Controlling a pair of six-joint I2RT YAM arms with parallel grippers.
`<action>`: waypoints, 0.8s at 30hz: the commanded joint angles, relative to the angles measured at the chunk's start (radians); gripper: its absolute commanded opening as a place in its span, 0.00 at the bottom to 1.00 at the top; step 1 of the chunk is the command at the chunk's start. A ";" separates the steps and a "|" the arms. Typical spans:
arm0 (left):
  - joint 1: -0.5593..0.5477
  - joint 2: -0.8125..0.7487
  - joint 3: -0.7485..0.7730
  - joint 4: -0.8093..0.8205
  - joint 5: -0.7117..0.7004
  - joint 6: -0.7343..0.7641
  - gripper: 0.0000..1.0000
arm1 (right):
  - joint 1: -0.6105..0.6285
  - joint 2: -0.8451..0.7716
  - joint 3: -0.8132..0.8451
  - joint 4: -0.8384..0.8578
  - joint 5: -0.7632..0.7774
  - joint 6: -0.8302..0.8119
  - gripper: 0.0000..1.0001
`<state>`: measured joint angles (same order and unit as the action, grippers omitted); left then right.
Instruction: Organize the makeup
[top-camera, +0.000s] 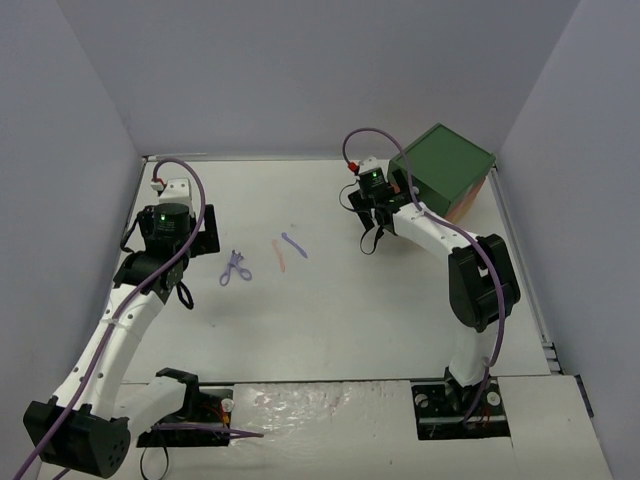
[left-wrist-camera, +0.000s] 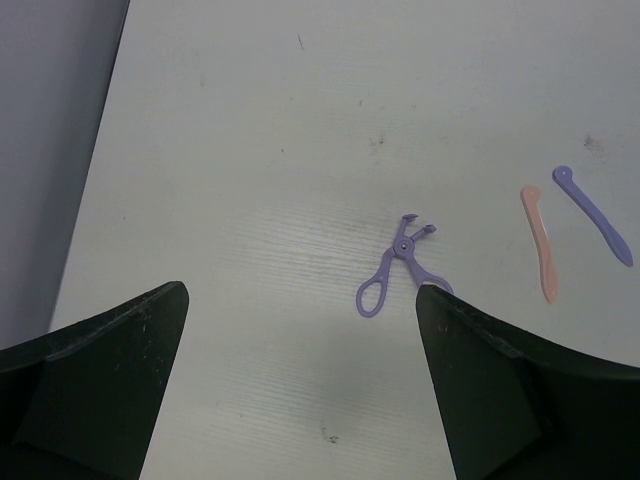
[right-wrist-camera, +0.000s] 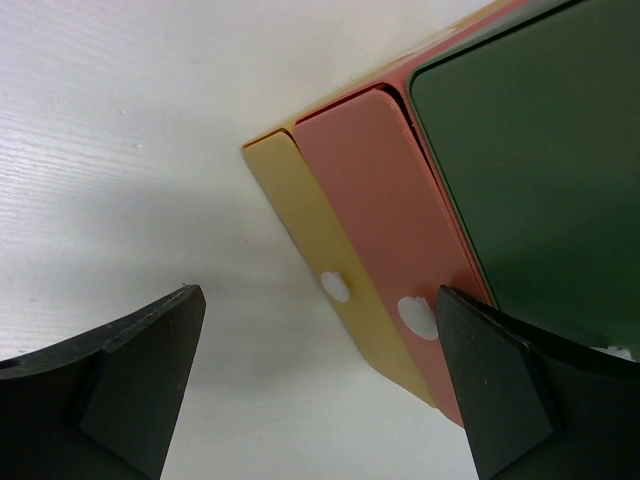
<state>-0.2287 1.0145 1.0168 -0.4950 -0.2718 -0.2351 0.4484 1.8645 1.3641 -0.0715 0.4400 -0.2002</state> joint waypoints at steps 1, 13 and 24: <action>0.005 -0.001 0.023 0.052 -0.024 0.020 0.97 | 0.015 -0.021 0.052 0.032 0.070 -0.028 0.97; 0.005 -0.011 0.022 0.050 -0.030 0.022 0.97 | 0.070 -0.034 0.048 0.031 0.073 -0.066 1.00; 0.005 -0.016 0.022 0.049 -0.023 0.021 0.97 | 0.092 -0.047 -0.079 -0.011 -0.083 -0.038 1.00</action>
<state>-0.2287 1.0142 1.0168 -0.4943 -0.2832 -0.2344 0.5495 1.8503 1.3087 -0.0747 0.3904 -0.2538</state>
